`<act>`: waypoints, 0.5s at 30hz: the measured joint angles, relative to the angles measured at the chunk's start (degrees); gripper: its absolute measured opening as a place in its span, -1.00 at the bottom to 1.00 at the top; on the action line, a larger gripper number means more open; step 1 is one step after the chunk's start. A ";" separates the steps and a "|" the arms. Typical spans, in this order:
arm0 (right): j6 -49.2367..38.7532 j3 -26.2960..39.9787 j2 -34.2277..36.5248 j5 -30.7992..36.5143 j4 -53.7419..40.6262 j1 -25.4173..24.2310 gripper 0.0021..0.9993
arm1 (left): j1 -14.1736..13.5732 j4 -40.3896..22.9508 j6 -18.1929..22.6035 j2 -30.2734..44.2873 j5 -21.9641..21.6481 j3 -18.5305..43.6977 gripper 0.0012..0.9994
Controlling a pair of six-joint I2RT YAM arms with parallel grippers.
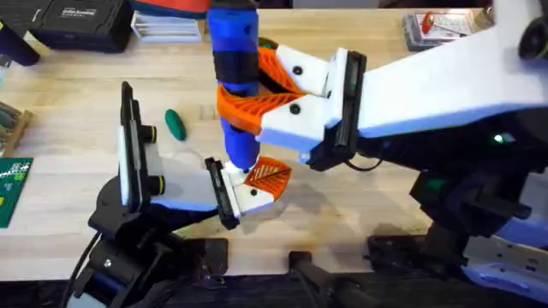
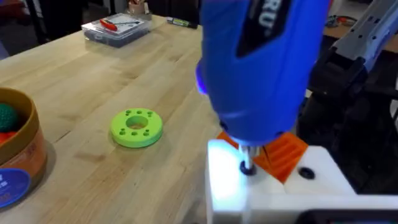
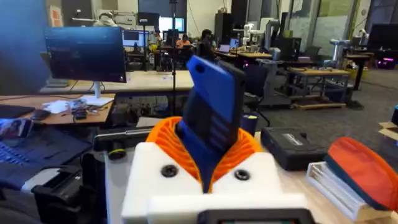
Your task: Pick up the gripper from the table and insert it into the empty holder that is missing its gripper. Then pick up a screw, insert it into the mounting hole, and use the screwdriver to tighten it. Finally, clean up the table by picking up the vegetable and placing it into the bucket.
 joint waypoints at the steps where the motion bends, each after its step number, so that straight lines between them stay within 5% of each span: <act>1: 0.00 0.00 0.00 0.00 -0.35 0.00 -0.96 | 0.00 0.00 -0.01 -0.02 0.00 0.00 -0.99; 15: -1.95 0.00 -0.33 1.01 -1.54 0.00 -0.96 | 0.00 -0.02 -0.21 0.06 0.02 0.00 -0.99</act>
